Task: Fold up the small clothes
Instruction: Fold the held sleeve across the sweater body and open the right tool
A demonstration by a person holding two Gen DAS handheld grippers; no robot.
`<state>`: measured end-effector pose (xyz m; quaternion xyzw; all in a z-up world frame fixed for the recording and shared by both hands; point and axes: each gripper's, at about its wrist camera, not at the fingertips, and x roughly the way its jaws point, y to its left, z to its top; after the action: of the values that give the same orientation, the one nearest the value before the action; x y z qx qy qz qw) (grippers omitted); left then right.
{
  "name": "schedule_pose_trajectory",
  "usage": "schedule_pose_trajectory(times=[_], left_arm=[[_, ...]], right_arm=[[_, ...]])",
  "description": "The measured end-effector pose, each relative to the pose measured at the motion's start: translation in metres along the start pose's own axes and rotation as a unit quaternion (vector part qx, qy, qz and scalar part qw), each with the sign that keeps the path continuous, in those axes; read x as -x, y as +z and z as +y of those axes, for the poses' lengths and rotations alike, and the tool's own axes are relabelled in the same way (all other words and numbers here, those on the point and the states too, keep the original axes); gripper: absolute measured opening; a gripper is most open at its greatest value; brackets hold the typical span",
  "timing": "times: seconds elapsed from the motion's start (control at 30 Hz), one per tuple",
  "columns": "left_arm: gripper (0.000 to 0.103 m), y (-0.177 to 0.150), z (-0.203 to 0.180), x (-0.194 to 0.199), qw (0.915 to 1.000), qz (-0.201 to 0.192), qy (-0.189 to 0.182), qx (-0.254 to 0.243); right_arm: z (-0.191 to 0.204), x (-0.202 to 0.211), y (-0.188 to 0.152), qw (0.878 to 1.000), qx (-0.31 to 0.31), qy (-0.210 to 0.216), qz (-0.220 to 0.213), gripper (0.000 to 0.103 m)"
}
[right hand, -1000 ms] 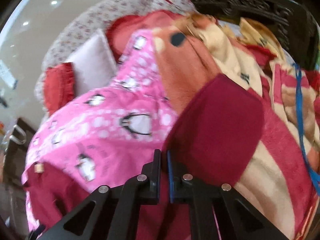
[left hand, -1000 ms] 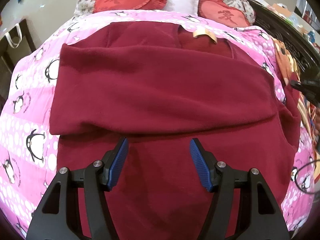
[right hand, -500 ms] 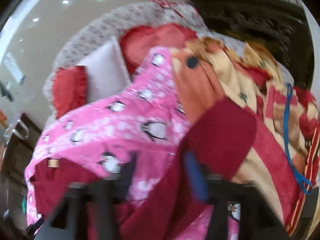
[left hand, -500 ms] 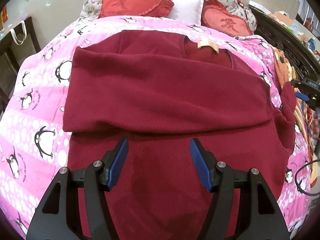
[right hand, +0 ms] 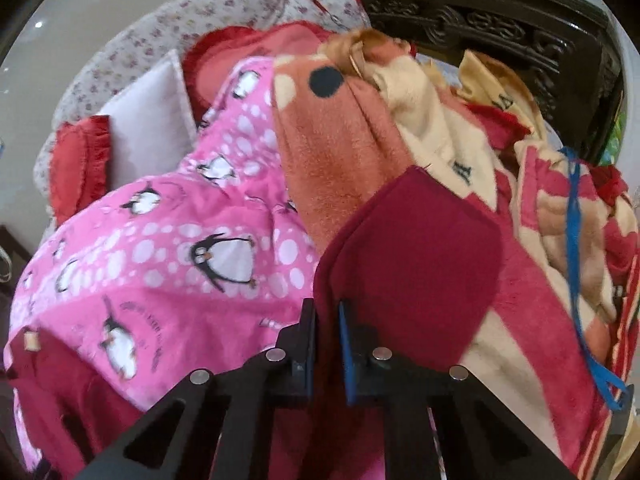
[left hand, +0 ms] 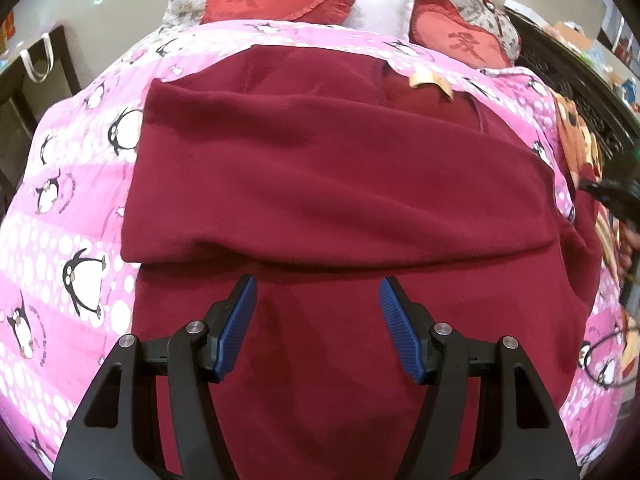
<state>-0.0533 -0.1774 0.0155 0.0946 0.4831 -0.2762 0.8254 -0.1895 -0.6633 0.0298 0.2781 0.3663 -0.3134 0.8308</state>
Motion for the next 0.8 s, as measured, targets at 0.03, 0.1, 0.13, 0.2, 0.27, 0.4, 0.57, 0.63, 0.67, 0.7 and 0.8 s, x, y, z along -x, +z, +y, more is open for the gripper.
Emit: schedule_pose_trajectory(times=[0.03, 0.1, 0.13, 0.2, 0.27, 0.4, 0.57, 0.63, 0.67, 0.7, 0.8], left_arm=[[0.064, 0.001, 0.002, 0.001, 1.0, -0.001, -0.001, 0.004], [0.064, 0.004, 0.01, 0.006, 0.9998, -0.009, -0.002, 0.016], [0.064, 0.005, 0.014, 0.009, 0.9997, -0.013, -0.002, 0.022], [0.064, 0.01, 0.022, 0.017, 0.999, -0.024, -0.006, 0.038], [0.064, 0.014, 0.029, 0.025, 0.9979, -0.034, -0.01, 0.053], [0.064, 0.016, 0.037, 0.037, 0.9968, -0.047, -0.009, 0.063], [0.064, 0.015, 0.043, 0.041, 0.996, -0.051, -0.01, 0.073], [0.064, 0.013, 0.045, 0.04, 0.9958, -0.047, -0.014, 0.077], [0.064, 0.013, 0.045, 0.04, 0.9957, -0.046, -0.017, 0.079], [0.064, 0.012, 0.046, 0.04, 0.9954, -0.045, -0.024, 0.081], [0.064, 0.015, 0.045, 0.042, 0.9942, -0.049, -0.038, 0.087]], right_arm=[[0.001, 0.013, 0.0, 1.0, -0.003, 0.025, -0.008, 0.01], [0.008, 0.039, 0.001, 0.996, -0.007, 0.088, -0.025, 0.01], [0.013, 0.049, 0.001, 0.993, -0.006, 0.11, -0.031, 0.01], [0.035, 0.078, 0.0, 0.986, 0.016, 0.16, -0.05, 0.01], [0.058, 0.096, -0.003, 0.979, 0.044, 0.189, -0.061, 0.01], [0.119, 0.122, -0.024, 0.959, 0.11, 0.254, -0.061, 0.01], [0.186, 0.118, -0.082, 0.934, 0.2, 0.296, -0.015, 0.01], [0.206, 0.106, -0.109, 0.924, 0.228, 0.306, 0.017, 0.01], [0.214, 0.097, -0.124, 0.92, 0.242, 0.307, 0.037, 0.01], [0.219, 0.088, -0.135, 0.916, 0.252, 0.306, 0.059, 0.01], [0.225, 0.065, -0.159, 0.907, 0.269, 0.3, 0.122, 0.014]])
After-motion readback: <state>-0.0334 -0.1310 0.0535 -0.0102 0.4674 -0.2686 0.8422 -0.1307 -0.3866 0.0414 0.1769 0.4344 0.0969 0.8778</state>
